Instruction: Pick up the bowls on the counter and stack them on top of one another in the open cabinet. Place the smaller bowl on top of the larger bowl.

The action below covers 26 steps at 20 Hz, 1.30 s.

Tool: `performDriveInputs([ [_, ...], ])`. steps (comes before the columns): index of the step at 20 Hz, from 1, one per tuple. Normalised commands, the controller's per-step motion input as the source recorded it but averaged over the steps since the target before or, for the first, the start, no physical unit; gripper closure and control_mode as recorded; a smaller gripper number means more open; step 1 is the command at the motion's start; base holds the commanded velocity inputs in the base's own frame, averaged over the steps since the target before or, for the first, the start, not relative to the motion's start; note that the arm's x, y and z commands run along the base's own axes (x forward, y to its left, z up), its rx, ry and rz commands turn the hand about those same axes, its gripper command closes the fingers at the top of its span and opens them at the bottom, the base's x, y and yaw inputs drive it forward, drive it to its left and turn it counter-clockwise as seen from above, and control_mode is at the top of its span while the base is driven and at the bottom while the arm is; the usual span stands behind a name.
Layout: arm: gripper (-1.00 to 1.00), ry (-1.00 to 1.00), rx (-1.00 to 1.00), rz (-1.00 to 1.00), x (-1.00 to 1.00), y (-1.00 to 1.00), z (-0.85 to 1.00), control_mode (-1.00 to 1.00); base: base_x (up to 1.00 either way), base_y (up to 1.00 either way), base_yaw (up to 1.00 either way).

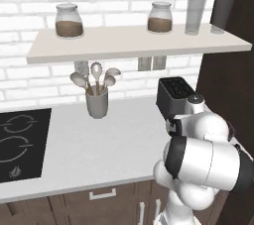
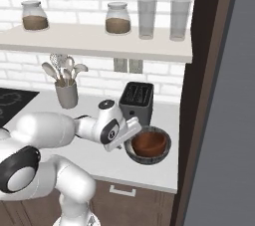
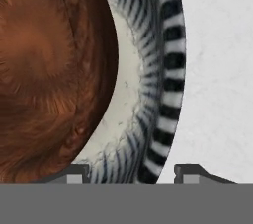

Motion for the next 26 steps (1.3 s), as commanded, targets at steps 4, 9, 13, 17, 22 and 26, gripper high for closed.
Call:
performDriveInputs([
  [4,1.00,0.00,0.00,0.00,0.00,0.00,0.00,-1.00,0.00,0.00,0.00],
  [9,1.00,-0.01,0.00,0.00,-0.14,0.03,0.03,-1.00,0.00,0.00,0.00],
  [13,1.00,-0.09,-0.03,0.02,-0.53,0.37,0.40,-1.00,0.00,0.00,0.00],
  [17,1.00,-0.22,-0.09,0.06,-0.61,0.74,0.83,-1.00,0.00,0.00,0.00],
  [22,1.00,-0.20,-0.11,0.15,-0.62,0.81,1.00,-1.00,0.00,0.00,0.00],
  [26,1.00,-0.13,-0.08,0.29,-0.68,0.72,1.00,-1.00,0.00,0.00,0.00],
])
